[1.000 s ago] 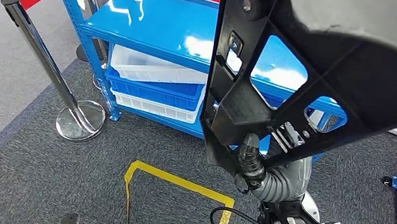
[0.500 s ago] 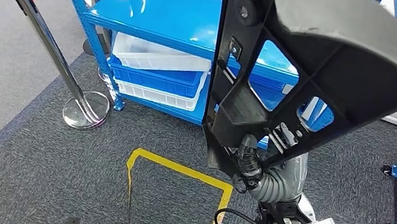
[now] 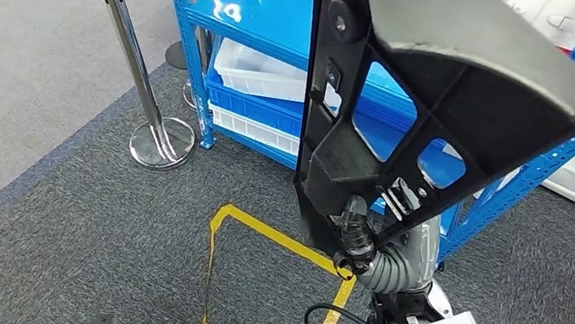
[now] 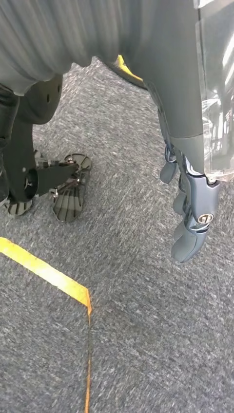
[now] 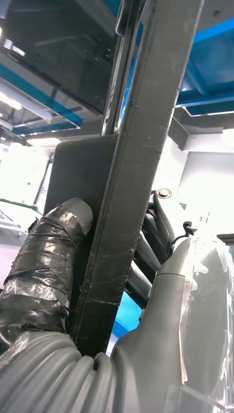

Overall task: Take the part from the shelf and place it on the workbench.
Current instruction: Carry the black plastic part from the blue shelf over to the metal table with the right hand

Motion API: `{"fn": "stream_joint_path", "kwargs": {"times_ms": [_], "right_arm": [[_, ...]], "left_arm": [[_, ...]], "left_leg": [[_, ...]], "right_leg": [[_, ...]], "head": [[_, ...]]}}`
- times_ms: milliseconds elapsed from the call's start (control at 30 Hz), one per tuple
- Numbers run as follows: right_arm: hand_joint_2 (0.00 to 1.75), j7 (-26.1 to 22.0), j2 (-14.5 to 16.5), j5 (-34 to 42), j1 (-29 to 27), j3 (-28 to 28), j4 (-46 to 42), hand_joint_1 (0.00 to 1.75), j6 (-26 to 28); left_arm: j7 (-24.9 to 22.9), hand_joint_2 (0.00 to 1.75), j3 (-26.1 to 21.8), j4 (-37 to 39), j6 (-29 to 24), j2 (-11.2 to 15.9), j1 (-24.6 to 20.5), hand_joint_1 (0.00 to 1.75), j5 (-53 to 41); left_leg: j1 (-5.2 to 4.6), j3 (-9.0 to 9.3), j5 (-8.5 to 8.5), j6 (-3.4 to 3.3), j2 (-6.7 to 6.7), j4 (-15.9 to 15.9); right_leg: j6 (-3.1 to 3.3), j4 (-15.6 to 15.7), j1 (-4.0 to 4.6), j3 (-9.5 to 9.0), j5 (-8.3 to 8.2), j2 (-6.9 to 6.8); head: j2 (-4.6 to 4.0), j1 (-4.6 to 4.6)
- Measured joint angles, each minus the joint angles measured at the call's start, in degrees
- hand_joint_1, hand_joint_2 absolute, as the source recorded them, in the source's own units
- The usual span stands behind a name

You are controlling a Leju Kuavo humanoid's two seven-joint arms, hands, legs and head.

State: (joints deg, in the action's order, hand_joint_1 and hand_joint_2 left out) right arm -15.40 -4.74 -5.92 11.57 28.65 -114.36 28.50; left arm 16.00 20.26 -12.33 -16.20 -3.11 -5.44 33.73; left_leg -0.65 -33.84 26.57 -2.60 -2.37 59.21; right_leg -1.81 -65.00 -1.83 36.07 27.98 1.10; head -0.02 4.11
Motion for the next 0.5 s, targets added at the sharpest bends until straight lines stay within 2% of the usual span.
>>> {"fn": "stream_joint_path", "kwargs": {"times_ms": [67,133,200,267,333,367,400,433,467,500], "right_arm": [[1.75,0.1,0.0,0.0,0.0,0.0,0.1,1.75,0.0],[1.75,0.2,0.0,0.0,0.0,0.0,0.1,1.75,0.0],[1.75,0.2,0.1,0.0,0.0,0.0,0.1,1.75,0.0],[1.75,0.2,0.1,0.0,0.0,0.0,0.1,1.75,-0.1],[1.75,0.2,0.1,0.0,0.0,0.0,0.2,1.75,-0.1],[1.75,0.3,0.1,0.1,0.0,0.0,0.2,1.75,-0.1],[1.75,0.3,0.1,0.1,-0.1,0.0,0.2,1.75,-0.1],[1.75,0.3,0.2,0.2,-0.1,0.0,0.3,1.75,-0.1],[1.75,0.3,0.2,0.3,-0.1,0.0,0.3,1.75,-0.1],[1.75,0.3,0.2,0.3,-0.1,0.0,0.3,1.75,-0.1]], "left_arm": [[0.0,1.75,0.0,0.0,-0.2,0.0,0.0,0.0,0.0],[-0.1,1.75,0.0,0.0,-0.3,0.0,0.1,0.0,0.0],[-0.1,1.75,0.0,0.0,-0.4,0.1,0.3,0.0,0.0],[-0.2,1.75,0.0,0.0,-0.5,0.1,0.2,0.0,0.0],[-0.2,1.75,0.0,0.0,-0.5,0.1,0.2,0.0,0.0],[-0.2,1.75,0.0,0.0,-0.5,0.1,0.2,0.0,0.1],[-0.2,1.75,0.0,0.0,-0.6,0.1,0.3,0.0,0.1],[-0.2,1.75,0.0,0.0,-0.6,0.1,0.3,0.0,0.1],[-0.2,1.75,0.0,0.0,-0.7,0.1,0.3,0.0,0.1],[-0.2,1.75,0.0,0.0,-0.7,0.1,0.3,0.0,0.1]], "left_leg": [[0.07,-1.25,0.36,0.68,-0.74,1.5],[0.11,-1.84,0.29,1.08,-1.31,1.9],[0.14,-2.38,0.94,1.62,-0.93,2.8],[0.43,-4.58,3.46,2.48,0.49,7.4],[1.02,-7.91,6.24,3.26,1.53,14.0],[1.26,-8.89,6.55,3.5,1.78,15.9],[1.43,-8.97,5.88,3.65,1.97,15.9],[1.55,-7.96,4.26,3.71,2.23,13.8],[1.6,-6.13,2.17,3.69,2.79,10.1],[1.37,-4.26,0.79,3.63,3.85,6.4]], "right_leg": [[0.61,2.0,0.14,-0.83,0.04,1.05],[1.3,1.8,0.27,-0.52,-0.15,0.54],[1.79,2.1,-0.01,-0.62,-0.35,-0.26],[2.11,2.3,-0.28,-0.72,-0.45,-1.25],[2.21,2.4,-0.34,-0.64,-0.45,-2.23],[2.21,2.4,-0.36,-0.6,-0.43,-2.73],[2.2,2.4,-0.41,-0.6,-0.41,-3.21],[2.14,2.4,-0.49,-0.66,-0.37,-3.7],[2.04,2.4,-0.56,-0.77,-0.31,-4.17],[1.86,2.5,-0.55,-0.94,-0.27,-4.61]], "head": [[-0.01,-0.1],[0.0,-0.14],[0.0,0.06],[-0.01,0.42],[-0.01,0.62],[-0.01,0.62],[0.0,0.64],[0.0,0.62],[0.0,0.63],[0.0,0.65]]}}
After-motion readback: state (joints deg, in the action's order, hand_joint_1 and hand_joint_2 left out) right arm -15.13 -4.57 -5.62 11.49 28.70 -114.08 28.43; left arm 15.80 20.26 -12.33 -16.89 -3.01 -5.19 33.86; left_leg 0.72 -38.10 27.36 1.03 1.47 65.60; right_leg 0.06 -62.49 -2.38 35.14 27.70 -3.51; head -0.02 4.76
